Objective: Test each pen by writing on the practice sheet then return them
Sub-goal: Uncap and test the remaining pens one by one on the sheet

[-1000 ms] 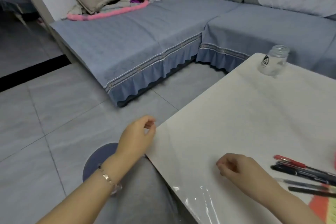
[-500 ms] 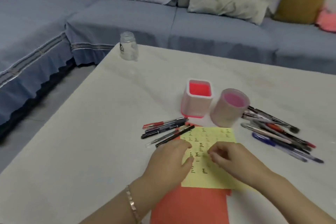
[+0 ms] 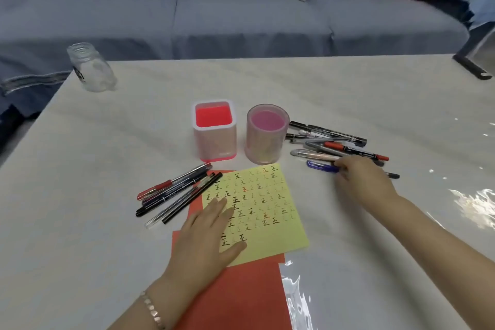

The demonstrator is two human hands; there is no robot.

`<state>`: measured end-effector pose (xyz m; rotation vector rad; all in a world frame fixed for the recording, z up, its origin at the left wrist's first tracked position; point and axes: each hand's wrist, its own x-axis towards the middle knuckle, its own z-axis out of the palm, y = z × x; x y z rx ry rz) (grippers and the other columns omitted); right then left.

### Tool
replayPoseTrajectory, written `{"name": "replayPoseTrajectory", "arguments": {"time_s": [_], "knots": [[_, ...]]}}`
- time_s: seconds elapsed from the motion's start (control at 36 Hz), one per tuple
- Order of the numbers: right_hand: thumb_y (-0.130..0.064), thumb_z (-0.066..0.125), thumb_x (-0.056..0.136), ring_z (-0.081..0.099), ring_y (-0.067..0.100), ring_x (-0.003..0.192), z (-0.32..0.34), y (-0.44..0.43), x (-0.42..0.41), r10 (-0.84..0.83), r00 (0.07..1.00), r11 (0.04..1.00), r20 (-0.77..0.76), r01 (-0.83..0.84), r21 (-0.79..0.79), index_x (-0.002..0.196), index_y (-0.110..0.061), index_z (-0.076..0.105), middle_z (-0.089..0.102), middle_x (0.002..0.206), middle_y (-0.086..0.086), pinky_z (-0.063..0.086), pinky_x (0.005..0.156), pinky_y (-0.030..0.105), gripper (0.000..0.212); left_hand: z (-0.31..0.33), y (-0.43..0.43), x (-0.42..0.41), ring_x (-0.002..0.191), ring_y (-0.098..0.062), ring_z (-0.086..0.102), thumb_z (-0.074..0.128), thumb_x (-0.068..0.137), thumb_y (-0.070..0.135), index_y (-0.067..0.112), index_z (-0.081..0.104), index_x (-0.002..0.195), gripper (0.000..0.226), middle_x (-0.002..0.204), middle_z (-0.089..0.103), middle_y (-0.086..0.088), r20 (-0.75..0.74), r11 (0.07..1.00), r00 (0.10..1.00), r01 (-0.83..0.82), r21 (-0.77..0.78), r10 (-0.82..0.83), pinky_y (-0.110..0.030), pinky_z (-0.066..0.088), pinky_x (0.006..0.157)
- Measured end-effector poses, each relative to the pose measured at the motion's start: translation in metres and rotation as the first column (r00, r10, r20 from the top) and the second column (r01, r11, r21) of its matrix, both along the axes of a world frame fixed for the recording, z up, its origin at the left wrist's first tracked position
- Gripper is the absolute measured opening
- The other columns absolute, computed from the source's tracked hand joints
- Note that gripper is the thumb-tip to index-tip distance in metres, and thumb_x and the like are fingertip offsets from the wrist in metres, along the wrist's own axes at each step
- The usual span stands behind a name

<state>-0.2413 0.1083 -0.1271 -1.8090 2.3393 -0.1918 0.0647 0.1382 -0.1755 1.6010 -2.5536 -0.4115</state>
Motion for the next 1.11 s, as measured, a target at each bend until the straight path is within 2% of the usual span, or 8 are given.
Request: {"name": "replayPoseTrajectory", "arguments": {"time_s": [0.25, 0.36, 0.44, 0.53, 0.67, 0.78, 0.92, 1.11], "knots": [[-0.023, 0.054, 0.088, 0.055, 0.027, 0.097, -0.011, 0.0, -0.008, 0.066, 0.993, 0.981, -0.097, -0.047, 0.187, 0.096, -0.011, 0.064, 0.061, 0.104, 0.011, 0.047, 0.076, 0.034, 0.017, -0.006, -0.001, 0.001, 0.121, -0.01, 0.036, 0.04, 0.075, 0.066, 0.022, 0.064, 0.115, 0.065, 0.127, 0.059, 0.001, -0.011, 1.0, 1.0, 0.003, 0.011, -0.003, -0.027, 0.024, 0.097], [-0.017, 0.057, 0.089, 0.052, 0.019, 0.069, 0.008, 0.02, 0.002, 0.061, 0.969, 0.983, 0.238, -0.1, 0.154, 0.092, -0.026, 0.049, 0.059, 0.08, 0.003, 0.039, 0.058, 0.026, 0.012, -0.008, -0.002, 0.001, 0.121, -0.01, 0.037, 0.04, 0.074, 0.066, 0.022, 0.064, 0.114, 0.065, 0.126, 0.06, 0.002, -0.037, 1.0, 0.999, -0.001, -0.006, 0.001, -0.027, 0.024, 0.097], [0.002, 0.044, 0.09, 0.043, 0.016, 0.05, 0.026, 0.032, 0.02, 0.023, 0.727, 1.0, 0.686, -0.023, -0.009, 0.089, -0.02, 0.06, 0.051, 0.068, 0.008, 0.037, 0.048, 0.02, 0.027, -0.01, -0.001, 0.001, 0.12, -0.009, 0.037, 0.039, 0.073, 0.067, 0.022, 0.065, 0.113, 0.065, 0.125, 0.06, 0.003, -0.04, 1.0, 0.999, -0.011, -0.025, 0.01, -0.027, 0.024, 0.097], [0.014, 0.027, 0.088, 0.046, 0.016, 0.053, 0.045, 0.039, 0.037, -0.013, 0.288, 0.997, 0.958, 0.071, -0.007, 0.087, -0.006, 0.067, 0.052, 0.063, 0.005, 0.04, 0.043, 0.02, 0.045, -0.011, -0.002, 0.001, 0.119, -0.009, 0.038, 0.039, 0.073, 0.067, 0.022, 0.065, 0.113, 0.065, 0.125, 0.061, 0.002, -0.059, 0.999, 0.998, -0.021, -0.032, 0.019, -0.028, 0.025, 0.096], [-0.002, 0.076, 0.057, 0.067, 0.02, 0.077, 0.059, 0.04, 0.057, -0.02, -0.182, 1.0, 0.983, 0.018, 0.024, 0.11, -0.01, 0.06, 0.051, 0.062, 0.002, 0.055, 0.068, 0.022, 0.056, -0.009, -0.002, 0.001, 0.118, -0.013, 0.05, 0.039, 0.072, 0.067, 0.023, 0.064, 0.112, 0.065, 0.125, 0.061, 0.003, -0.058, 1.0, 0.998, -0.012, 0.011, 0.013, -0.027, 0.025, 0.097], [-0.06, 0.071, 0.062, 0.066, 0.019, 0.067, 0.052, 0.039, 0.081, -0.105, -0.018, 0.992, 0.994, 0.062, 0.106, 0.106, -0.01, 0.061, 0.043, 0.055, -0.001, 0.051, 0.056, 0.021, 0.068, -0.004, -0.002, 0.0, 0.126, -0.017, 0.047, 0.034, 0.072, 0.069, 0.023, 0.057, 0.125, 0.074, 0.136, 0.051, 0.002, -0.063, 0.998, 0.998, 0.0, 0.068, 0.004, -0.027, 0.022, 0.108], [-0.037, 0.025, 0.099, 0.033, 0.01, 0.044, 0.042, 0.048, 0.116, -0.053, 0.292, 0.992, 0.955, 0.122, 0.018, 0.085, -0.018, 0.071, 0.037, 0.046, -0.004, 0.027, 0.043, 0.019, 0.051, 0.025, 0.005, -0.013, 0.127, 0.012, 0.009, 0.028, 0.077, 0.078, 0.047, 0.007, 0.136, 0.07, 0.139, 0.012, 0.033, -0.399, 0.999, 0.916, -0.036, 0.006, 0.036, -0.001, -0.007, 0.1], [-0.031, 0.042, 0.083, 0.03, 0.005, 0.038, 0.044, 0.064, 0.148, 0.029, 0.234, 0.993, 0.972, 0.102, -0.055, 0.067, -0.007, 0.049, 0.038, 0.041, -0.003, 0.027, 0.04, 0.013, 0.03, 0.058, 0.017, -0.027, 0.096, 0.002, 0.05, 0.035, 0.086, 0.05, 0.036, 0.054, 0.11, 0.033, 0.1, 0.055, 0.02, -0.688, 0.988, 0.724, 0.132, 0.081, -0.04, -0.014, 0.041, 0.079]]}}
